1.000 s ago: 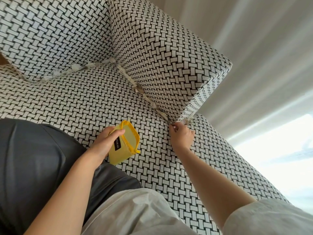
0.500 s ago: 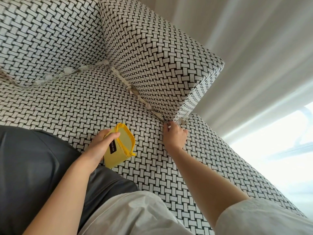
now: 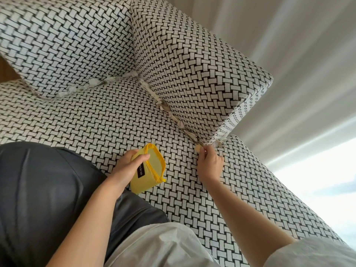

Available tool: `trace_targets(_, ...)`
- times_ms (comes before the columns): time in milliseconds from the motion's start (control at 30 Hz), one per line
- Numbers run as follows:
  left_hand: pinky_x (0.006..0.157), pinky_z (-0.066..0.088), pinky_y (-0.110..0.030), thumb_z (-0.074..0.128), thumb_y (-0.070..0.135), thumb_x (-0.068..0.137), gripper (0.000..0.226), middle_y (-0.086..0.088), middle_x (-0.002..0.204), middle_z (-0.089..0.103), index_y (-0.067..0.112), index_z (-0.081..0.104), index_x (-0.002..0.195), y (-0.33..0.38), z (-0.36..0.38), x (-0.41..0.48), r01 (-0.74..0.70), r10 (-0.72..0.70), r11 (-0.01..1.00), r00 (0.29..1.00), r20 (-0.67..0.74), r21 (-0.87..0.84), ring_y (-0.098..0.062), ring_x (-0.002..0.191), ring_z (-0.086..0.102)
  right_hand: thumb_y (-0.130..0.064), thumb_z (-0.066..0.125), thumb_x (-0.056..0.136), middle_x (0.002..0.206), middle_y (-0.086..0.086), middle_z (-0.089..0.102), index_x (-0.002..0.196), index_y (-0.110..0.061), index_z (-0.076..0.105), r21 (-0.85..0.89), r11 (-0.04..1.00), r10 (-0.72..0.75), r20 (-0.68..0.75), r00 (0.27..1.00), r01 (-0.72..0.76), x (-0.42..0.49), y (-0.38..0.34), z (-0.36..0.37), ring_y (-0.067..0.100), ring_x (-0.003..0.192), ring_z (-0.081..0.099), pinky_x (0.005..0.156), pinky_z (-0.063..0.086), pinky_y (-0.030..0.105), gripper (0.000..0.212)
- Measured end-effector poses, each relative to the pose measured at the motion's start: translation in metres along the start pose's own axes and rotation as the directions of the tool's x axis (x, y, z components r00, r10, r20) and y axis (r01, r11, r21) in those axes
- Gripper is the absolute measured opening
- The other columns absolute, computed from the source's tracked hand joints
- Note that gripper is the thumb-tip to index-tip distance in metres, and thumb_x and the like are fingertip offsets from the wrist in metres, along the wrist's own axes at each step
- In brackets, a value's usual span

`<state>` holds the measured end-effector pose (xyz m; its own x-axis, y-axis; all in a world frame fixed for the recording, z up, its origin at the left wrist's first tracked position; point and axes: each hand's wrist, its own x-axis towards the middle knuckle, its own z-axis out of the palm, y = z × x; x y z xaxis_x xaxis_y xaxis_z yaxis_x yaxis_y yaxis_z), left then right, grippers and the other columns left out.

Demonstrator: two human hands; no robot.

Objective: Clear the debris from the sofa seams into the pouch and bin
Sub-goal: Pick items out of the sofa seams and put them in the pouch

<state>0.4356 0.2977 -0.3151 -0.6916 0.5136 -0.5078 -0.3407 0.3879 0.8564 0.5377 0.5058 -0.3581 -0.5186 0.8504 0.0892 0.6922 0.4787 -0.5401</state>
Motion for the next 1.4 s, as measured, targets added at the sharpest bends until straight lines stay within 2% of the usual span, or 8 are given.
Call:
trace_targets(300, 0.101, 0.038, -0.052, 0.056, 0.056, 0.073, 0.063, -0.008, 0.125, 0.049, 0.025, 0.045, 0.126, 0.002, 0.002, -0.003, -0.001, 0.001, 1.000, 1.000, -0.008, 0.019, -0.027, 0.115, 0.047, -0.022, 0.037, 0.097, 0.063, -0.004, 0.055, 0.090, -0.013, 0.054, -0.031, 0.981, -0.186, 0.146, 0.972, 0.192, -0.029, -0.013, -0.005, 0.015, 0.055, 0.045, 0.076, 0.035, 0.030, 0.021)
trace_targets(467, 0.099, 0.039, -0.053, 0.054, 0.061, 0.067, 0.071, -0.010, 0.124, 0.052, 0.021, 0.046, 0.125, 0.003, 0.002, -0.009, 0.051, -0.052, 0.998, 0.997, -0.057, -0.028, -0.029, 0.115, 0.048, -0.026, 0.047, 0.094, 0.051, -0.011, 0.044, 0.085, -0.010, 0.061, 0.313, 0.950, -0.095, 0.294, 0.951, -0.002, -0.043, -0.049, -0.003, 0.004, 0.043, 0.037, 0.045, 0.031, 0.019, 0.024)
trace_targets(533, 0.099, 0.039, -0.053, 0.055, 0.059, 0.073, 0.053, -0.009, 0.120, 0.054, 0.026, 0.053, 0.114, 0.003, 0.002, -0.010, 0.046, -0.051, 0.997, 0.995, -0.086, -0.060, -0.029, 0.114, 0.049, -0.023, 0.048, 0.094, 0.051, -0.008, 0.043, 0.082, -0.010, 0.062, 0.493, 0.861, -0.065, 0.349, 0.935, -0.124, -0.043, -0.070, -0.007, 0.001, 0.040, 0.035, 0.040, 0.030, 0.016, 0.022)
trace_targets(633, 0.094, 0.044, -0.051, 0.052, 0.059, 0.071, 0.033, -0.005, 0.105, 0.059, 0.031, 0.052, 0.087, 0.005, 0.002, -0.012, 0.041, -0.052, 0.994, 0.993, -0.106, -0.101, -0.026, 0.101, 0.055, -0.020, 0.050, 0.093, 0.051, -0.008, 0.045, 0.076, -0.012, 0.062, 0.571, 0.820, -0.222, 0.385, 0.896, -0.042, -0.042, -0.100, -0.017, -0.001, 0.038, 0.035, 0.039, 0.029, 0.011, 0.022)
trace_targets(867, 0.092, 0.045, -0.055, 0.051, 0.065, 0.070, 0.042, -0.009, 0.102, 0.059, 0.028, 0.051, 0.089, 0.006, 0.002, -0.012, 0.018, -0.044, 0.984, 0.988, -0.145, -0.176, -0.030, 0.099, 0.056, -0.018, 0.051, 0.091, 0.055, -0.004, 0.048, 0.072, -0.010, 0.060, 0.264, 0.898, -0.438, 0.460, 0.772, 0.352, -0.040, -0.126, -0.019, 0.007, 0.045, 0.038, 0.043, 0.031, 0.020, 0.023)
trace_targets(967, 0.092, 0.045, -0.057, 0.050, 0.053, 0.080, 0.025, -0.009, 0.091, 0.061, 0.028, 0.050, 0.079, 0.006, 0.001, -0.010, -0.017, -0.017, 0.980, 0.986, -0.166, -0.200, -0.032, 0.095, 0.058, -0.014, 0.049, 0.091, 0.060, 0.001, 0.053, 0.074, -0.006, 0.061, 0.239, 0.906, -0.423, 0.483, 0.766, 0.349, -0.037, -0.127, -0.019, 0.009, 0.047, 0.039, 0.045, 0.034, 0.022, 0.022)
trace_targets(1133, 0.093, 0.045, -0.056, 0.049, 0.057, 0.067, 0.031, -0.008, 0.088, 0.061, 0.027, 0.051, 0.076, 0.009, 0.001, -0.010, -0.011, -0.031, 0.968, 0.986, -0.163, -0.250, -0.033, 0.096, 0.058, -0.013, 0.050, 0.090, 0.053, -0.004, 0.050, 0.077, -0.006, 0.065, 0.302, 0.932, -0.339, 0.527, 0.779, 0.202, -0.022, -0.131, -0.025, 0.004, 0.039, 0.039, 0.036, 0.029, 0.010, 0.021)
trace_targets(1400, 0.086, 0.045, -0.047, 0.045, 0.039, 0.092, 0.019, -0.014, 0.096, 0.059, 0.024, 0.050, 0.082, 0.006, -0.001, -0.003, -0.031, -0.032, 0.932, 0.986, -0.166, -0.361, -0.033, 0.094, 0.055, -0.015, 0.050, 0.090, 0.061, -0.002, 0.055, 0.080, -0.005, 0.063, 0.337, 0.881, -0.454, 0.412, 0.790, 0.331, -0.020, -0.153, -0.023, 0.008, 0.048, 0.041, 0.043, 0.032, 0.012, 0.020)
